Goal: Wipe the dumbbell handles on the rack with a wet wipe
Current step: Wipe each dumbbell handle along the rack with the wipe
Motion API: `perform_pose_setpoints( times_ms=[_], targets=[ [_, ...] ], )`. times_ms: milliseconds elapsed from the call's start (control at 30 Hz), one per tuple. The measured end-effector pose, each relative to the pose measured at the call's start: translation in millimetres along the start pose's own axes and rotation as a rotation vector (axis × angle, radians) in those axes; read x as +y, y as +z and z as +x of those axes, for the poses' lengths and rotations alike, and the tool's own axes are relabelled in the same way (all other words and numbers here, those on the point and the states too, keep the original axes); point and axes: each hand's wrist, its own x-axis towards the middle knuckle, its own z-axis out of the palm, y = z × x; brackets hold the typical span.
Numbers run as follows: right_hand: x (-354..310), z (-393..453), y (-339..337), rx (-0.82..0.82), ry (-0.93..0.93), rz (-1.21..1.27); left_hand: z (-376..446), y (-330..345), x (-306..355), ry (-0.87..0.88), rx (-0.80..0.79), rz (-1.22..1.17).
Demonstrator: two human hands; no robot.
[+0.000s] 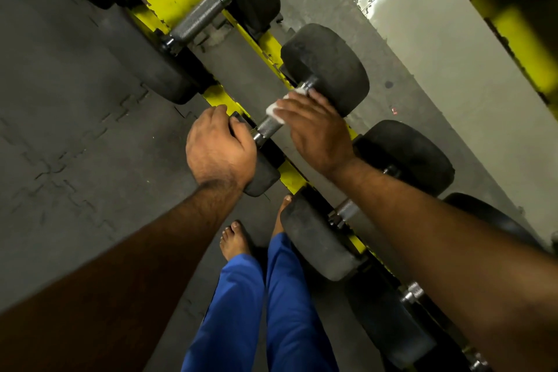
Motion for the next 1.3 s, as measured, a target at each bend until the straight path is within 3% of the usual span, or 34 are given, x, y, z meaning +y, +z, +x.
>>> perform_pose_setpoints(
  times_ms=[67,200,267,500,567,700,833,1067,1200,1300],
  targets=[
    [-0.3,3.5,0.0,0.073,0.037,0.014,-0.3,-0.9,1.1,0.003,0.002,-0.009],
    [-31.5,-5.3,-6.4,0.028,0.075,0.148,-1.1,-2.5,2.7,0.003,0.008,-0.006],
    [-43.0,-7.3,-17.4,0.021,0.205,0.251,-1.1,-2.7,2.4,0.006,0.005,0.001],
    [-50.6,7.9,-21.3,0.270,1.262,0.689,-0.1,-2.1,0.5,0.028,-0.030,0.049],
    [-50.1,14.9,-16.0,0.341,1.453,0.791,0.9,-1.7,-0.6,0.031,-0.037,0.054],
    [-51.3,24.9,-14.8,0.471,1.767,1.230,1.6,-1.1,-1.4,0.021,-0.058,0.067],
    [-49.2,39.8,-12.7,0.420,1.799,1.450,0.7,-1.4,0.6,0.007,-0.054,0.065],
    [-50.4,54.2,-6.5,0.232,1.787,1.277,0.7,-1.4,0.8,-0.011,-0.062,0.069],
    [-54.7,48.5,-7.4,0.102,1.808,1.378,1.1,-1.7,1.7,-0.006,-0.060,0.073],
    [-29.8,56.7,-9.9,0.198,1.744,1.381,-0.1,-0.8,1.4,-0.013,-0.052,0.075]
  ],
)
